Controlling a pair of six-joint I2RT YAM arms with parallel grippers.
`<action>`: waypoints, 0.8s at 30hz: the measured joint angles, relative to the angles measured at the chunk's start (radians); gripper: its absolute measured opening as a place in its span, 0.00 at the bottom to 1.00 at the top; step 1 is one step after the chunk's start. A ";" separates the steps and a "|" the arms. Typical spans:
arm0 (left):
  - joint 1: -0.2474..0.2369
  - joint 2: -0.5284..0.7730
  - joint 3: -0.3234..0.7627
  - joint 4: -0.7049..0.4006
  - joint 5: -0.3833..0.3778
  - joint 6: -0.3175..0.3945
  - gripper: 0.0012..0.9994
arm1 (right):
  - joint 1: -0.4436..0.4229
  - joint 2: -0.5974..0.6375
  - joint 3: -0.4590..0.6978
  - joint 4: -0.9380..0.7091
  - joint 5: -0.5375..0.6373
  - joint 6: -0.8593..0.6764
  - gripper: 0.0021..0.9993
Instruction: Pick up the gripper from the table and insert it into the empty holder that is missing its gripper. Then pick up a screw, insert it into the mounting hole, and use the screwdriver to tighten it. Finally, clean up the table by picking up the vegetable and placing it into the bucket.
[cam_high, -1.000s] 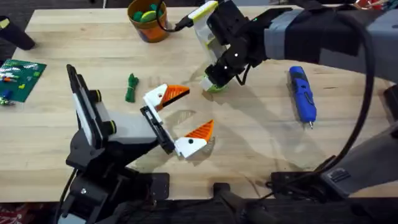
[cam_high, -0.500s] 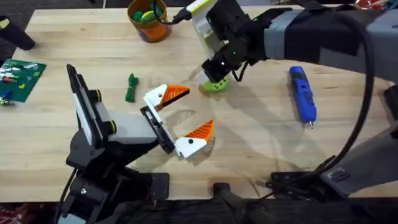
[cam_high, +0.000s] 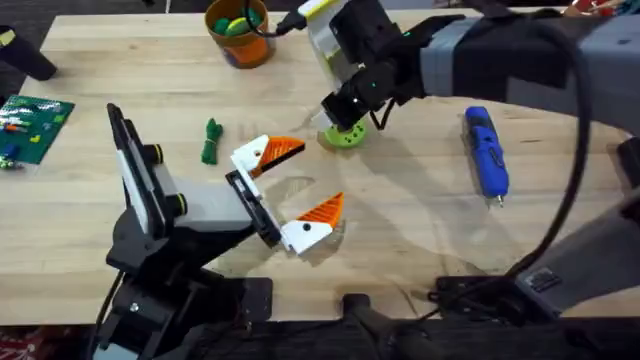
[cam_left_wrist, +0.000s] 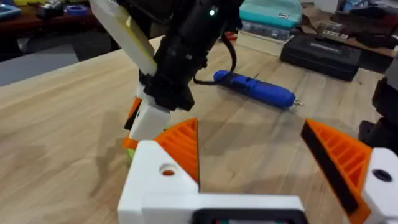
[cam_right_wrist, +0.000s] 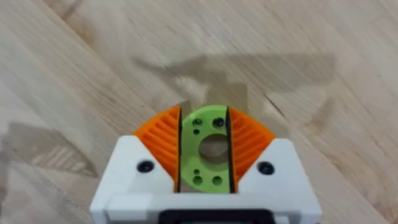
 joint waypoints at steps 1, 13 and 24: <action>0.000 0.000 0.000 0.000 0.000 0.000 0.99 | -0.001 0.008 0.000 0.001 0.001 0.000 0.37; 0.000 0.000 0.000 0.000 0.000 0.000 0.99 | -0.007 0.034 0.000 0.019 0.005 0.000 0.37; 0.000 0.000 0.000 0.000 0.000 0.000 0.99 | -0.011 0.035 0.000 0.013 0.013 0.000 0.01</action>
